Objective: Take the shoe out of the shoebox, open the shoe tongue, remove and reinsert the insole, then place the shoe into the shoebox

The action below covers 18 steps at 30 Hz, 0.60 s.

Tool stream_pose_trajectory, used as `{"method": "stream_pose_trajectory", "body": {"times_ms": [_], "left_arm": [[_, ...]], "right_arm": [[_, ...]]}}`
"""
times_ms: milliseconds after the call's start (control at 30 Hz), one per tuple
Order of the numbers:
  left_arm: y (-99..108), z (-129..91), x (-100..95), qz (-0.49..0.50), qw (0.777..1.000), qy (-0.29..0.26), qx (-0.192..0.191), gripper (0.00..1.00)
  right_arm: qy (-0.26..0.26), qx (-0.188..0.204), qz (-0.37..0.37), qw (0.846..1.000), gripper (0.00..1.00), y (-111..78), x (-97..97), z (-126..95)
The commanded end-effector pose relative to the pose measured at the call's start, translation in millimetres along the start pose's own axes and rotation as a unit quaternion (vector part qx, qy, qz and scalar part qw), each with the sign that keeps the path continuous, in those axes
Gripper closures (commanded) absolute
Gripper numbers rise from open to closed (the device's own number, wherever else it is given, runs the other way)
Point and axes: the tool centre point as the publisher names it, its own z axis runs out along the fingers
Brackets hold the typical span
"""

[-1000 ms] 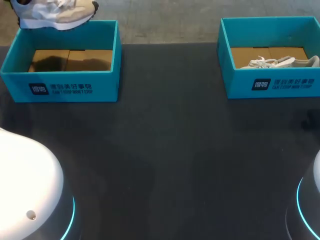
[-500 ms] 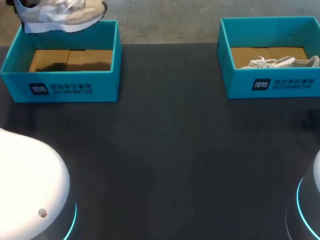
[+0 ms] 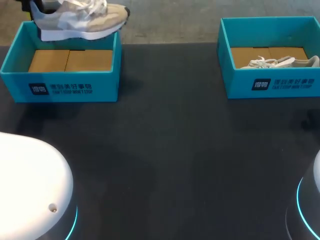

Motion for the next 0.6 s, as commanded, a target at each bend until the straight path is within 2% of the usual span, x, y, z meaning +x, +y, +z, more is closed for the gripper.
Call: {"method": "stream_pose_trajectory", "body": {"times_ms": [33,600], "left_arm": [[-44,-11,-14.2,-0.004,0.999,0.007,-0.037,1.0],[-99,-28,-66.1,-0.018,0.999,-0.008,-0.04,1.0]], "right_arm": [[-0.001,0.0,0.0,1.0,0.0,0.2,0.2,0],[-0.001,0.0,0.0,1.0,0.0,0.2,0.2,0]]}}
